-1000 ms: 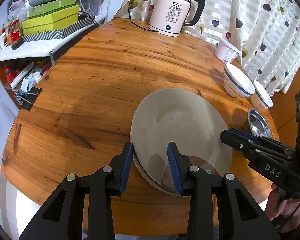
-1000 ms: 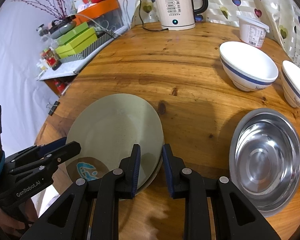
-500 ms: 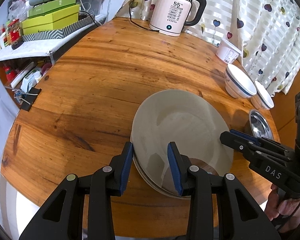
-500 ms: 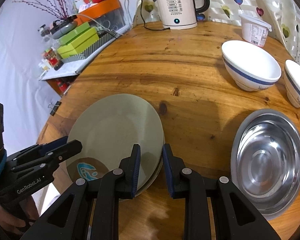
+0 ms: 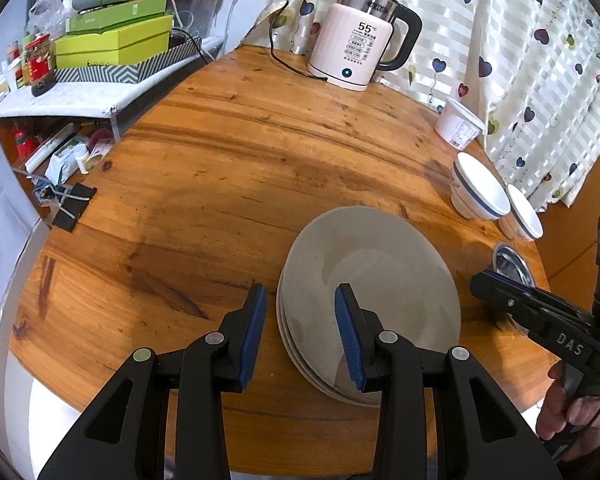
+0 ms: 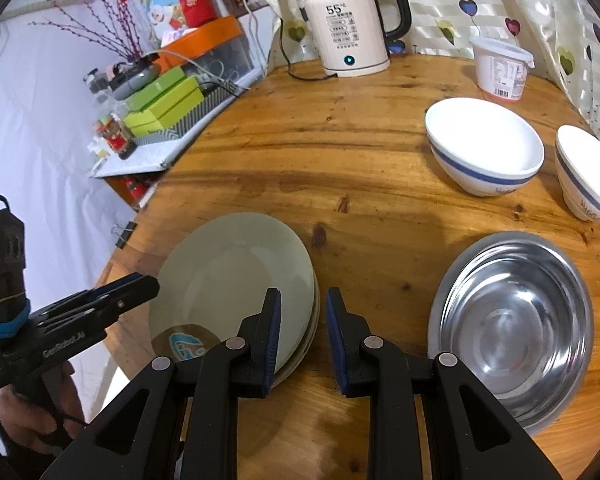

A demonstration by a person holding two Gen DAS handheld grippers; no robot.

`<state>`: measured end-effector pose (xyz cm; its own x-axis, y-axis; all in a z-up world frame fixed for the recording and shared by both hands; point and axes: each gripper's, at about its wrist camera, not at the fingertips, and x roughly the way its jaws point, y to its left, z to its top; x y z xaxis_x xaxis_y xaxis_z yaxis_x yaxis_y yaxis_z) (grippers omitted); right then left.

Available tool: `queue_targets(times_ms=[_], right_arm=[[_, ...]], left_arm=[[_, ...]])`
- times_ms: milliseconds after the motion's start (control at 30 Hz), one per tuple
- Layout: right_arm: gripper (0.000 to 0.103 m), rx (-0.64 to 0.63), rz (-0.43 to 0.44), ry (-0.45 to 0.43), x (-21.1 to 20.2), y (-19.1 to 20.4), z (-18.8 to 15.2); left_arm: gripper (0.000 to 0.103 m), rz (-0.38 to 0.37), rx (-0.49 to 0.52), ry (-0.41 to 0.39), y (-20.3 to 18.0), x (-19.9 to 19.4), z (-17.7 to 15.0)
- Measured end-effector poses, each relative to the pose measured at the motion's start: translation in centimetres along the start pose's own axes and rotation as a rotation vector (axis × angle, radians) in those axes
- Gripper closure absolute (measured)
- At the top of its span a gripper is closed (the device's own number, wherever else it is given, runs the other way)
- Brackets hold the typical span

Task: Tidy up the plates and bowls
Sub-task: 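Open both grippers and move them past the steel bowl toward the white bowls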

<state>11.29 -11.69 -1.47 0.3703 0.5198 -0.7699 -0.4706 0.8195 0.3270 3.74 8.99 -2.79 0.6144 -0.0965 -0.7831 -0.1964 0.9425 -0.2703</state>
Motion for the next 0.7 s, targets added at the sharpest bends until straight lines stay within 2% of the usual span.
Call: queue_targets(times_ms=[233, 367, 467, 700], right_arm=[[0.075, -0.015, 0.033, -0.046, -2.0, 0.0, 0.5], [0.069, -0.022, 0.023, -0.091, -3.3, -0.2, 0.8], [0.067, -0.022, 0.017, -0.111, -4.2, -0.4, 0.9], [0.065, 0.008, 0.006, -0.113, -5.4, -1.7, 0.6]], left_arm=[[0.066, -0.016, 0.046, -0.015, -2.1, -0.5, 0.8], [0.066, -0.027, 0.079, -0.030, -3.6, -0.9, 1.2], [0.066, -0.030, 0.105, -0.039, -4.7, -1.0, 1.6], [0.066, -0.040, 0.163, -0.051, -7.2, -1.2, 2.0]])
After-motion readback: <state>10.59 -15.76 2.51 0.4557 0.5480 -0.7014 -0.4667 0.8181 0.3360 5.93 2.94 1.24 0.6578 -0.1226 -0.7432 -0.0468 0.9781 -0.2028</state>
